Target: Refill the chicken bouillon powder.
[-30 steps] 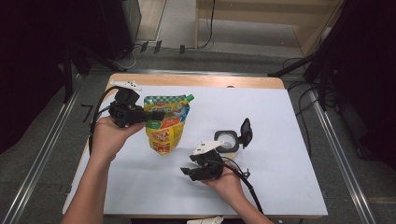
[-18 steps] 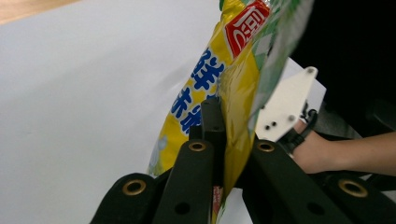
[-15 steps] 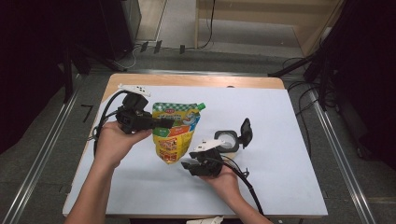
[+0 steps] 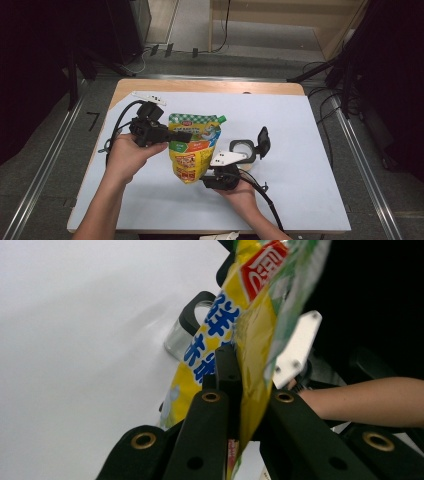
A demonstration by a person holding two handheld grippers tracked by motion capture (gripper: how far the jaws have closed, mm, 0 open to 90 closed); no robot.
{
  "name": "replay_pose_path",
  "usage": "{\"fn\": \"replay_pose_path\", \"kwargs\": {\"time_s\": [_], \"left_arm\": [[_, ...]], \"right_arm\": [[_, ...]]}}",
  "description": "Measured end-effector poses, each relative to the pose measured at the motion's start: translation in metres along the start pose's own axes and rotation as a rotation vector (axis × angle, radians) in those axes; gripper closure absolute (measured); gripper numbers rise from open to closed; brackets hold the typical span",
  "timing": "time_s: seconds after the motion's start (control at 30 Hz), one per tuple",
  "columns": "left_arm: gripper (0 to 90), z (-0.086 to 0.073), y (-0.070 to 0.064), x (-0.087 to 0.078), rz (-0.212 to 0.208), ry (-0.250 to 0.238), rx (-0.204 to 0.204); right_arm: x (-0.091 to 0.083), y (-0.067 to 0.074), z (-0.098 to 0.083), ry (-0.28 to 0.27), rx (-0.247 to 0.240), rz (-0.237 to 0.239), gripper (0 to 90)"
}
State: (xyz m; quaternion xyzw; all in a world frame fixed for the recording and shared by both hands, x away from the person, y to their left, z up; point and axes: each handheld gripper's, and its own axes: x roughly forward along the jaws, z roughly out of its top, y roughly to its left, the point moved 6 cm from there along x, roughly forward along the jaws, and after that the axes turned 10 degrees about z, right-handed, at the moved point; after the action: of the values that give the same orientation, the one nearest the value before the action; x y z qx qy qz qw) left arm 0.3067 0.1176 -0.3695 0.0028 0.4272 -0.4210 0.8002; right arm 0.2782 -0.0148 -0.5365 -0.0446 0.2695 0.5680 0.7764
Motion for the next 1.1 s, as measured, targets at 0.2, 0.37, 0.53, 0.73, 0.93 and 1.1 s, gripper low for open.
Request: {"fn": "replay_pose_path", "kwargs": {"time_s": [0.2,0.37,0.53,0.73,0.93,1.1], "left_arm": [[90.0,0.0,-0.001,0.011,0.035,0.017,-0.001],[90.0,0.002,-0.003,0.02,0.024,0.011,-0.004],[90.0,0.002,-0.002,0.028,0.035,0.018,-0.001],[89.2,0.003,-0.005,0.037,0.041,0.025,0.018],[87.8,0.002,-0.01,0.046,0.059,0.039,0.051],[86.5,0.003,-0.014,0.049,0.076,0.027,0.085]], "right_arm": [[0.0,0.008,0.0,0.04,-0.084,-0.044,50.9],[-0.002,0.016,0.002,0.045,-0.109,-0.05,48.3],[-0.003,0.022,0.003,0.047,-0.092,-0.03,48.2],[-0.008,0.035,0.01,0.025,-0.063,0.015,49.6],[-0.01,0.044,0.013,0.022,-0.035,0.057,50.7],[-0.013,0.048,0.016,0.014,-0.015,0.08,51.5]]}}
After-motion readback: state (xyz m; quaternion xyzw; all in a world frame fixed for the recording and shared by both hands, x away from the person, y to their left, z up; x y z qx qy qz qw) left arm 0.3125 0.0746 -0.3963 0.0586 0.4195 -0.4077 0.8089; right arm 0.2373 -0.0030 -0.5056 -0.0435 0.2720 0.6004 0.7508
